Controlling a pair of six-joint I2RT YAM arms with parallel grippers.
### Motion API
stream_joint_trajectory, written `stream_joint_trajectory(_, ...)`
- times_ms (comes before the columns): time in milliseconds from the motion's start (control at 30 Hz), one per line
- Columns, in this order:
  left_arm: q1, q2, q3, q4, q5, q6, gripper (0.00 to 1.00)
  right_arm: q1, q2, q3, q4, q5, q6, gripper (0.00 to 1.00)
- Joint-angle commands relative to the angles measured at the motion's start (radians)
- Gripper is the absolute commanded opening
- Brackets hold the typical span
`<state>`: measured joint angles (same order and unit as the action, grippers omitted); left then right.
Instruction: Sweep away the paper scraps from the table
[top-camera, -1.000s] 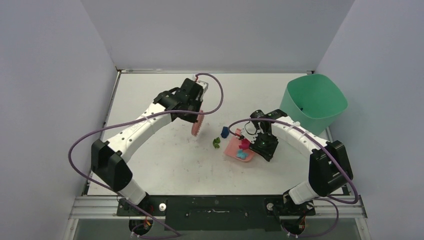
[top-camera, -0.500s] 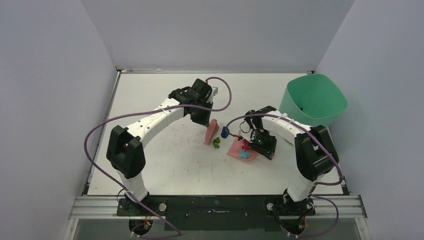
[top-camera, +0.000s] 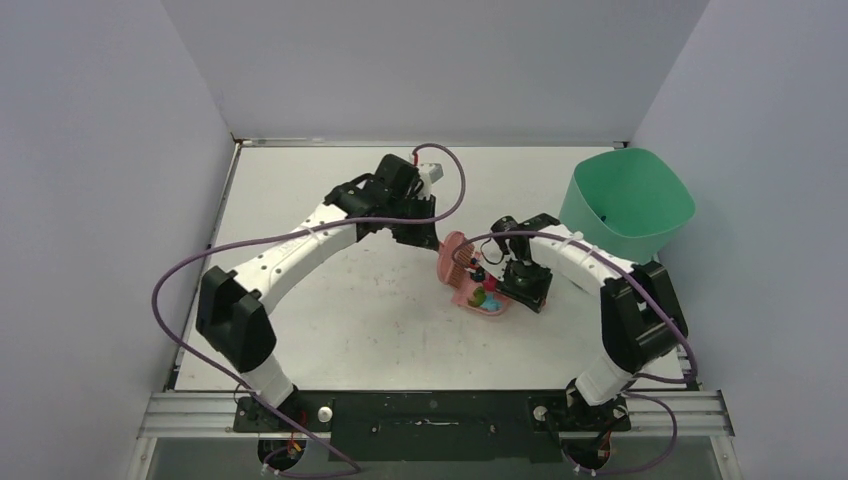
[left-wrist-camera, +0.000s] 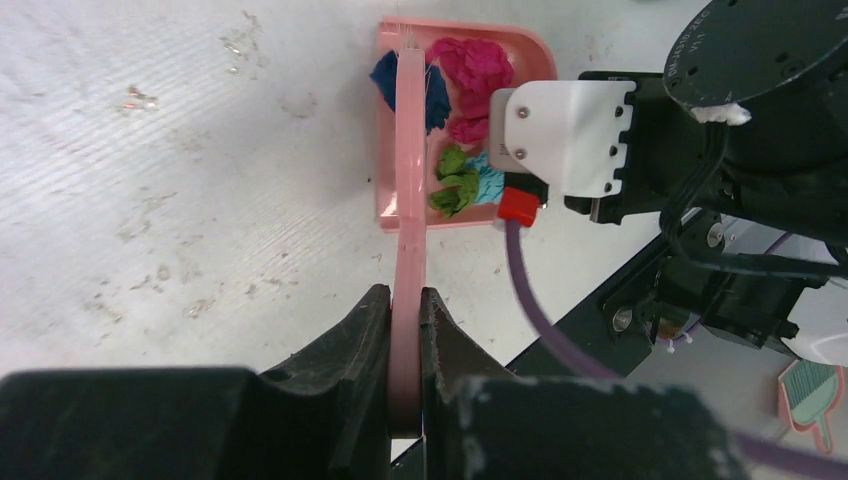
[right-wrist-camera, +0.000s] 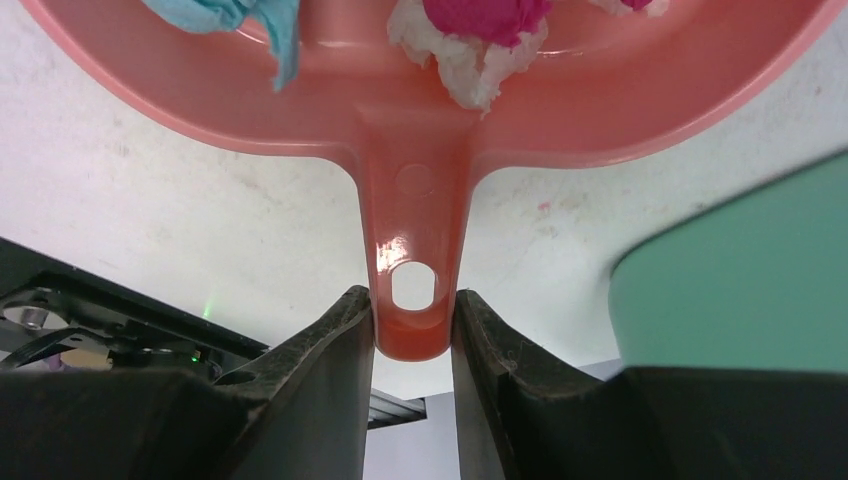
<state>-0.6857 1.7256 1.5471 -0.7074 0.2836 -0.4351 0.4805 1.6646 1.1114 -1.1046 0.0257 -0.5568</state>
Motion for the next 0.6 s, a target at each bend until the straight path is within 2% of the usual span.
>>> stream_joint_trajectory(0,0.016,-0.192,0.001,-0.036,-0.120,0.061,0.00,-0.015,-0.170,-0.054,0.012,-0.012,-0.023,0.09)
stream_joint_trajectory(133,0.021,-0.285,-0.044,-0.065,-0.227,0.124,0.00,-0.014,-0.256,-0.057,-0.007,-0.064,-0.026,0.09)
stream_joint_trajectory(267,0.041,-0.408,-0.201,0.032,-0.338,0.179,0.00,-0.014,-0.307,-0.042,-0.030,-0.093,-0.027,0.08)
stream_joint_trajectory(467,0.156,-0.538,-0.489,0.273,-0.311,0.169,0.00,-0.014,-0.350,-0.018,-0.064,-0.137,-0.078,0.05)
stream_joint_trajectory(567,0.196,-0.546,-0.546,0.299,-0.313,0.159,0.00,-0.015,-0.372,-0.019,-0.074,-0.175,-0.128,0.05)
